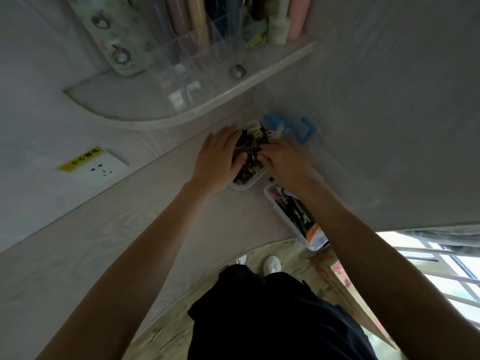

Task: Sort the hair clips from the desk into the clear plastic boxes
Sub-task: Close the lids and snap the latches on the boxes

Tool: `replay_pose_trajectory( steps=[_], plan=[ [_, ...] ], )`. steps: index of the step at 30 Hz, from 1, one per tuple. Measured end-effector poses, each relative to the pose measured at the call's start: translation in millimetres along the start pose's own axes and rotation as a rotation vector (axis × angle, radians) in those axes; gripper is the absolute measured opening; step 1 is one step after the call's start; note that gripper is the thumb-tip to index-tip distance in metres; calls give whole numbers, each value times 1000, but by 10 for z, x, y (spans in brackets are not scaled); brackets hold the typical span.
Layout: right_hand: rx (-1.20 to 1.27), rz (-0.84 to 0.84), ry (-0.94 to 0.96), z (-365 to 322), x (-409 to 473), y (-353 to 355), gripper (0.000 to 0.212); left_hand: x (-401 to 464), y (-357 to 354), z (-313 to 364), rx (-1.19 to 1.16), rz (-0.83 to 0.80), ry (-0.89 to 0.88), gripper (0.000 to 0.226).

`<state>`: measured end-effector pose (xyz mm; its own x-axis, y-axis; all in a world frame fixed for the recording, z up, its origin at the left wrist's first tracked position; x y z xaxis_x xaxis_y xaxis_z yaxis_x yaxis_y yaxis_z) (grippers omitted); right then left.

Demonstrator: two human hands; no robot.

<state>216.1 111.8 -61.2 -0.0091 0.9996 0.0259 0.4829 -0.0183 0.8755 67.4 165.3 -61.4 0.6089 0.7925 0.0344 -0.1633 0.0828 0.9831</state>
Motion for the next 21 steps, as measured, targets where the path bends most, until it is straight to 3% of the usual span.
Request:
replay_pose_trajectory(
  steps=[4, 7, 10, 16, 21],
  plan=[
    [-107, 341, 58, 41, -150, 347, 24, 130, -280, 155, 63, -209, 17, 97],
    [-194, 532, -64, 118, -232, 678, 26, 133, -339, 106, 103, -235, -20, 98],
    [-253, 533, -92, 21, -213, 772, 31, 89, -303, 84, 109, -187, -93, 85],
    [-390, 433, -376, 86, -247, 826, 43, -196, -176, -40, 35, 52, -94, 65],
    [-140, 292, -286, 91, -108, 797, 30, -487, -175, -283, -60, 187, 106, 54]
  ],
)
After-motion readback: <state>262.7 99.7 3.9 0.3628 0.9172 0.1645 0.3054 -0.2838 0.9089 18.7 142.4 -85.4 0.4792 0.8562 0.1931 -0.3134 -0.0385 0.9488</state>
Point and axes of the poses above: each hand's wrist, its own x-axis towards the middle knuckle, its own y-axis out of the back of the hand, z = x × y, the point moved 4 cm from there along x, towards the middle knuckle, and after that the axes turned 9 degrees about x, right-handed, at the moved point
